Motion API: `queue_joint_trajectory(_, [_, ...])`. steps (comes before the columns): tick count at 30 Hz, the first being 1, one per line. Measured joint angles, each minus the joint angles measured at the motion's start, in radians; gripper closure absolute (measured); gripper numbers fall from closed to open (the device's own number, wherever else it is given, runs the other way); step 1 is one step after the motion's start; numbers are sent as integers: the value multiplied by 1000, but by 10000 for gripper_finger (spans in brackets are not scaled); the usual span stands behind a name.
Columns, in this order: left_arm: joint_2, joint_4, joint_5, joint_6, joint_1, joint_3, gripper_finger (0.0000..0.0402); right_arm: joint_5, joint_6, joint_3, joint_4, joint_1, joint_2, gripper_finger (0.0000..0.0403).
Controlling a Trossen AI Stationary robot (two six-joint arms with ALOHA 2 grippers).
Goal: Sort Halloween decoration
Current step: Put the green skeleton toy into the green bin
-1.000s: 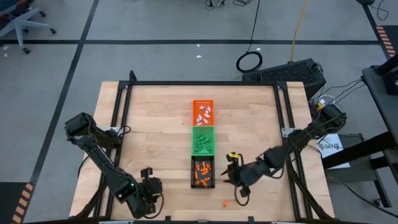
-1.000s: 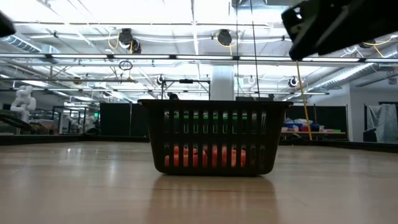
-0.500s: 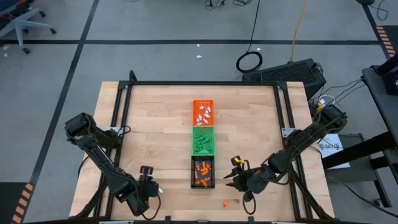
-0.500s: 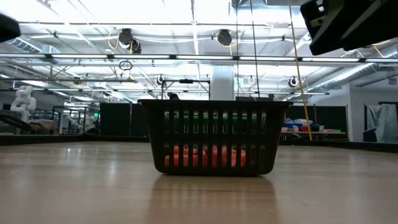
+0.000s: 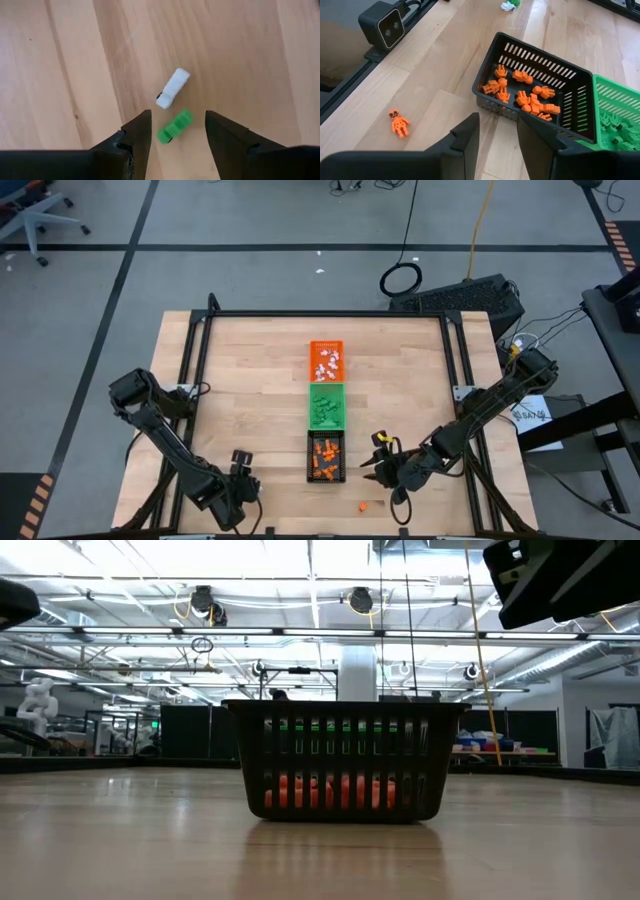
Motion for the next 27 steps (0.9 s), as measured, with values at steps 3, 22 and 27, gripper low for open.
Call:
queue_joint_trajectory(3, [20,11,0,0,0,0,224,0,0,0,0,0,0,285])
queue_joint_trajectory(22, [74,-3,11,50,1,0,254,-1,-2,0,-1,0,0,285])
queue_joint_trajectory(27, [74,-32,11,51,1,0,320,-1,-3,0,-1,0,0,285])
